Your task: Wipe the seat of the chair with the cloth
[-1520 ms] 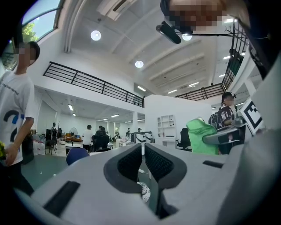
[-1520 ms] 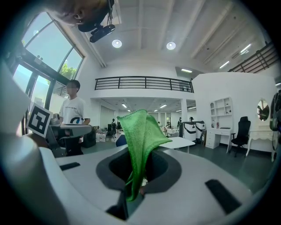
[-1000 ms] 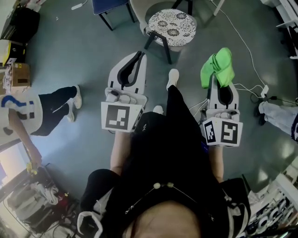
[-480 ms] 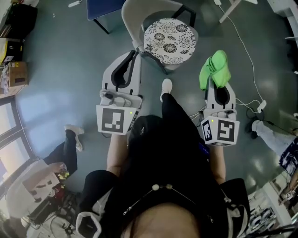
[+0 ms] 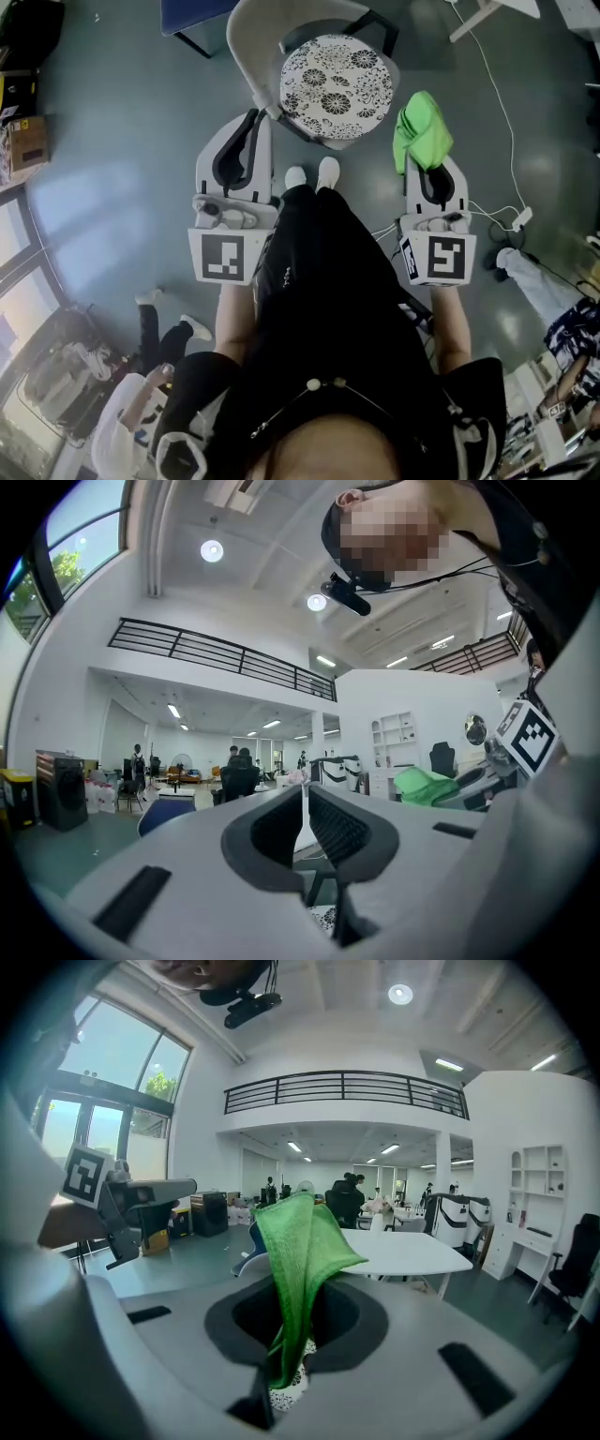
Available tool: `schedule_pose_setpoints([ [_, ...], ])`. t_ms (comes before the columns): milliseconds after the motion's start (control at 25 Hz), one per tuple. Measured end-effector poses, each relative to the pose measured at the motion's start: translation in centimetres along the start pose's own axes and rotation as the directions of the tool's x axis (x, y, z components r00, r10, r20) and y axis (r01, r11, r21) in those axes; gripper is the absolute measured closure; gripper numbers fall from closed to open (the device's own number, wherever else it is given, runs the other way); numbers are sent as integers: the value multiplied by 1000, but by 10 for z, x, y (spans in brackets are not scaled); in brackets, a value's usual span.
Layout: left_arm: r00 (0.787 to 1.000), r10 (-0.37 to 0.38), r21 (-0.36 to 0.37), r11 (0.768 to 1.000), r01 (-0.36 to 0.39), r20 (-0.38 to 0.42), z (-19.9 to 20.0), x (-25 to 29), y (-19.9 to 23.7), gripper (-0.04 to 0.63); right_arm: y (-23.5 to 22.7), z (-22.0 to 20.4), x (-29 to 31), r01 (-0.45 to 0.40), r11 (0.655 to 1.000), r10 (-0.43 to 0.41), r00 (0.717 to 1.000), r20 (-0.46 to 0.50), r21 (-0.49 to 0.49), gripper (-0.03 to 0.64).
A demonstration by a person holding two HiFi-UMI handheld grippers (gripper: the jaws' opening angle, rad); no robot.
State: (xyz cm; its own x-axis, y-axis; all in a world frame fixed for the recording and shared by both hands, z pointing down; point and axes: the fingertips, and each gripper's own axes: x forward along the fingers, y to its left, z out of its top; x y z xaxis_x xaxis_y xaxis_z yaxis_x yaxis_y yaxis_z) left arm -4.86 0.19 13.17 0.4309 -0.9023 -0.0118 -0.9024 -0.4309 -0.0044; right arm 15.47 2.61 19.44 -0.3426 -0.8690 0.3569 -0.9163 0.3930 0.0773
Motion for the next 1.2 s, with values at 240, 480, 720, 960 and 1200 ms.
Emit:
schedule_pose_setpoints([
  [240, 1000, 9, 5, 1000, -9, -7, -39, 27, 24, 571, -2, -27, 59, -67, 996, 63, 996, -55, -58, 571],
  [480, 996, -31, 60, 998, 36, -88, -100, 63, 36, 571, 4, -82, 154, -109, 990, 118, 987, -110, 88, 571],
  [720, 986, -45, 39, 998, 52, -163, -168, 76, 43, 571, 33, -161, 256, -160, 966, 207, 950, -233, 204, 571],
  [960, 975, -21, -34, 999, 14, -221, -212, 59, 43, 571, 68, -226, 337, -190, 930, 293, 900, -324, 313, 571],
  [1200, 976, -14, -82, 997, -4, -218, -234, 51, 51, 571, 95, -280, 402, -182, 799, 445, 820, -360, 574, 571],
])
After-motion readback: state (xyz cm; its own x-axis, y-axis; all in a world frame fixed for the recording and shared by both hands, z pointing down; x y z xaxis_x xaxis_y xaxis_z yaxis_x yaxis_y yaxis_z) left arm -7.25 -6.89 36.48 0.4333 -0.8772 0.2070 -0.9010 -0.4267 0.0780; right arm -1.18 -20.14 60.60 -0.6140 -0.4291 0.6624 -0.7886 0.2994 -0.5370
